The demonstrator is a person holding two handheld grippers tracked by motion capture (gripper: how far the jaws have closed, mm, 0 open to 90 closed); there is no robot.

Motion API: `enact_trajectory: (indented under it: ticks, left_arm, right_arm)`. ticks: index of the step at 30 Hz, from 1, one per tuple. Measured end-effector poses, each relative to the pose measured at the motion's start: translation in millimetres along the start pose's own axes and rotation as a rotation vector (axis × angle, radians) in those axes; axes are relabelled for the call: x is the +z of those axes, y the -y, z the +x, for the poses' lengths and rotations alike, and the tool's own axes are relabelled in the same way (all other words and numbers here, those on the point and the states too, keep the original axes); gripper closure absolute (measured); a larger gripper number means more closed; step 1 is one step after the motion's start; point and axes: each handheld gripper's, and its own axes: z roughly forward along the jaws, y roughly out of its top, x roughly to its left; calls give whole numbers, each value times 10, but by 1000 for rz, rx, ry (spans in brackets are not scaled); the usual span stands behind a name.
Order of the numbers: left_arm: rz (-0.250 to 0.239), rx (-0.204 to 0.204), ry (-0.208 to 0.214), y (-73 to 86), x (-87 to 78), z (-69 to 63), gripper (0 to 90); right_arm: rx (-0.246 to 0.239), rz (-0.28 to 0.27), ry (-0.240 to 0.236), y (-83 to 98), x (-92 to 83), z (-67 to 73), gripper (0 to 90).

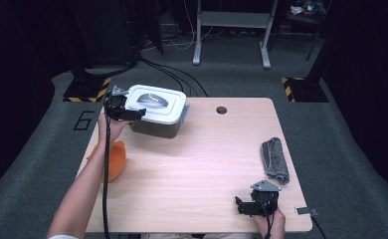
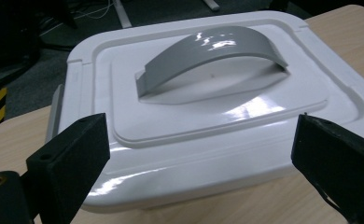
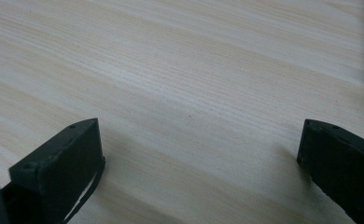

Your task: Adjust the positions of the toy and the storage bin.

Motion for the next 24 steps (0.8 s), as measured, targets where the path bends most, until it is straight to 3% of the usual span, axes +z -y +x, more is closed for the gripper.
enact_trajectory:
  ticks: [2,4,7,10,13,16,18,24]
  left_arm:
    - [-1,15,-17,-3,40,41,54]
    - [23,7,-6,-8,100,84,49]
    - [20,-5,-4,-21,173,141,56]
    - [41,19,-8,-18,241,173,68]
    - [53,17,-2,20,337,189,63]
    - [54,25,12,19,375,190,66]
    - [56,27,44,25,405,190,58]
    - [44,42,65,29,413,194,65]
  right_arm:
    - [0,0,0,0,0,0,0]
    - [1,0,0,0,0,1,0]
    - [0,-1,1,0,0,1,0]
    - [1,-1,2,0,0,2,0]
    - [1,-1,3,1,-1,3,0]
    - [1,-1,2,1,0,2,0]
    - [1,-1,3,1,0,3,0]
    - [2,-3,5,1,1,4,0]
